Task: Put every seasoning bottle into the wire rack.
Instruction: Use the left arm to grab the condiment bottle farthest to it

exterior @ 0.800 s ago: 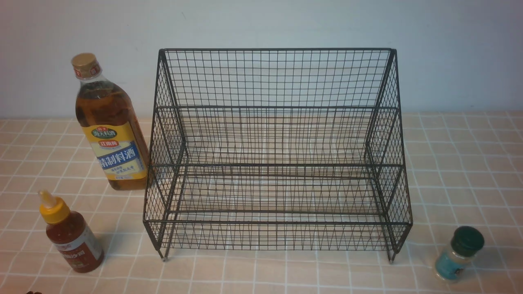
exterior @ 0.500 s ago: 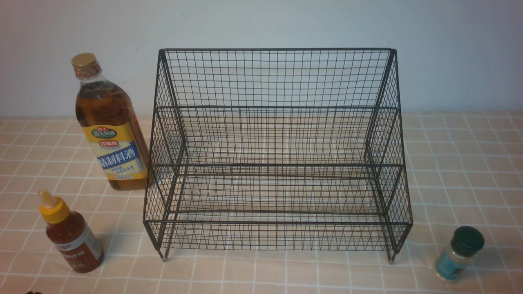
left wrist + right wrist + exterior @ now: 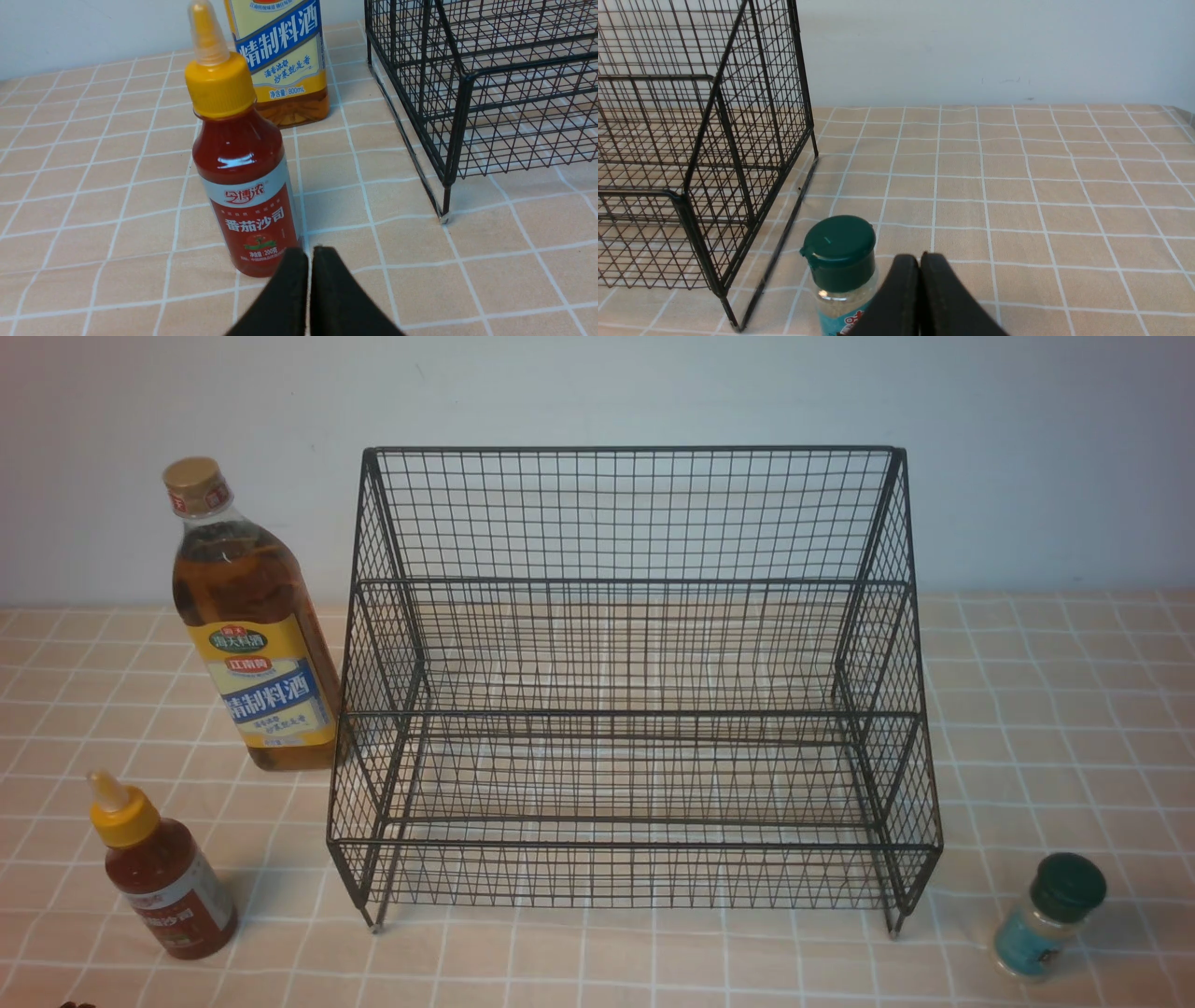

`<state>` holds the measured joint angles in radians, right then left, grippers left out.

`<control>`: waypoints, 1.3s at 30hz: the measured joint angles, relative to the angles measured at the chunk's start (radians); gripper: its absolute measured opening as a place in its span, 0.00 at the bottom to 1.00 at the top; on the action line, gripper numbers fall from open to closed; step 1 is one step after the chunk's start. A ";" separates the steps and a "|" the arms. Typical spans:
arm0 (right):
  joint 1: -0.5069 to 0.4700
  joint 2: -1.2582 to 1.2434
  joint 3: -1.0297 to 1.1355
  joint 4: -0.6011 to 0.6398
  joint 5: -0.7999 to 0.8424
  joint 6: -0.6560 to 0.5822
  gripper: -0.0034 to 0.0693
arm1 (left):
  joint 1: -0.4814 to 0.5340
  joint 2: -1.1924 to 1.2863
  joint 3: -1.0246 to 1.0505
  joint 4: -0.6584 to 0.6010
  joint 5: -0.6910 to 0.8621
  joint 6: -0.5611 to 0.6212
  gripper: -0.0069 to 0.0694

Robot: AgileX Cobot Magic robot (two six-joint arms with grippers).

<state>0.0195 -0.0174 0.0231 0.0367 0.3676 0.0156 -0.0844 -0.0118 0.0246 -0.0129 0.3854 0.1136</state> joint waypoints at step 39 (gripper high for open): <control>0.000 0.000 0.000 0.000 0.000 0.000 0.03 | 0.000 1.288 -1.423 -0.108 0.849 -0.155 0.08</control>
<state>0.0195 -0.0174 0.0231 0.0367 0.3676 0.0156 -0.0844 1.2763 -1.3983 -0.1208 1.2339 -0.0413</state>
